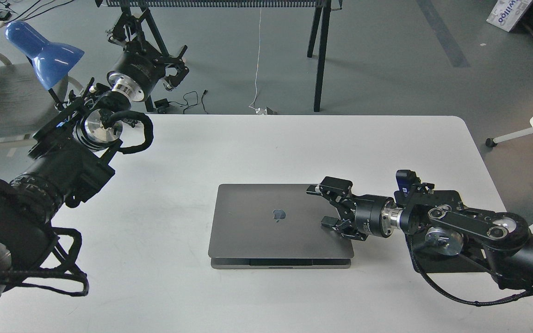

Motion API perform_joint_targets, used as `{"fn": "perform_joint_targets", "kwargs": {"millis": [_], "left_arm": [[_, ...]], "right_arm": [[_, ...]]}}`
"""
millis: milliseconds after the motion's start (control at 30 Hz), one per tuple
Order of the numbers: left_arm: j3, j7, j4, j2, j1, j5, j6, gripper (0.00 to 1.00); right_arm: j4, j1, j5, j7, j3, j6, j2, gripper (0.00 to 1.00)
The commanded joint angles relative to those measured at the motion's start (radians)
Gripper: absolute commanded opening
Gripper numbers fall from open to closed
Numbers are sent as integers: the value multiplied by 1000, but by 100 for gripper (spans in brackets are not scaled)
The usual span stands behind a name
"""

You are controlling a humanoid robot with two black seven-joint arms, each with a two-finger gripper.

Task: Close notebook with right arm

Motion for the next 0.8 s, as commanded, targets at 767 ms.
{"fn": "perform_joint_targets", "kwargs": {"millis": [767], "left_arm": [[1, 1, 0, 0, 0, 1, 0, 100]], "right_arm": [[157, 27, -4, 11, 207, -8, -180, 100]]}}
